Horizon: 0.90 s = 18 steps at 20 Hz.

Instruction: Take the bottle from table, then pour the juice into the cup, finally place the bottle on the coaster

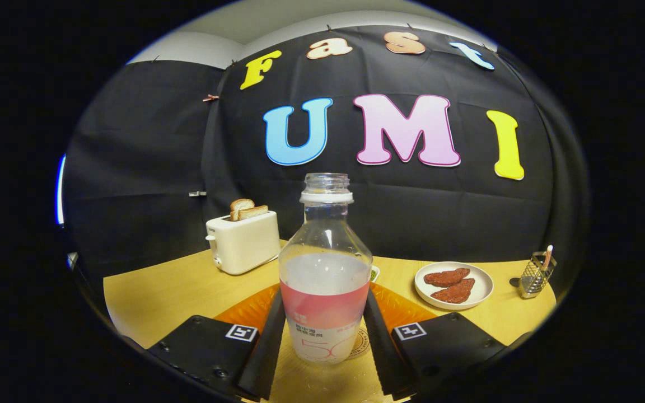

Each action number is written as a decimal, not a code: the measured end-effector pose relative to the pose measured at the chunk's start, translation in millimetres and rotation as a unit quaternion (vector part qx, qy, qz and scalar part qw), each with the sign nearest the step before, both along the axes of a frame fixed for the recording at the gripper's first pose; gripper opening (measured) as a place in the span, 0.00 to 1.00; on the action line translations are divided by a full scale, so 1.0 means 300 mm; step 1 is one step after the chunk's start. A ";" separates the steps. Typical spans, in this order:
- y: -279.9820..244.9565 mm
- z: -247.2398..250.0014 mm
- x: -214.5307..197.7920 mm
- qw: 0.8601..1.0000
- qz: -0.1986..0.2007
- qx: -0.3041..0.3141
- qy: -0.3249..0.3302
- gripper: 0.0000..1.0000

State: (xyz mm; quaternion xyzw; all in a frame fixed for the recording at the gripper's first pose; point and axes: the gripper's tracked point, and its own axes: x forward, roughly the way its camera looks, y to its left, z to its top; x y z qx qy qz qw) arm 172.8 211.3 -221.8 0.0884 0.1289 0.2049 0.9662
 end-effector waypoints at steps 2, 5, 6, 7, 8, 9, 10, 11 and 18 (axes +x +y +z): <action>-0.003 -0.042 0.039 1.000 -0.010 0.003 0.004 0.73; 0.004 -0.107 0.084 1.000 -0.020 0.007 0.014 0.73; 0.006 -0.127 0.097 1.000 -0.023 0.008 0.019 0.73; 0.010 -0.150 0.108 0.999 -0.026 0.009 0.023 0.73; 0.010 -0.169 0.119 0.999 -0.030 0.009 0.027 0.73; 0.011 -0.181 0.125 0.999 -0.032 0.007 0.029 0.73; 0.010 -0.190 0.131 0.999 -0.035 0.006 0.030 0.73; 0.009 -0.199 0.140 0.999 -0.037 0.005 0.030 0.73; 0.013 -0.237 0.144 0.999 -0.037 -0.003 0.040 0.74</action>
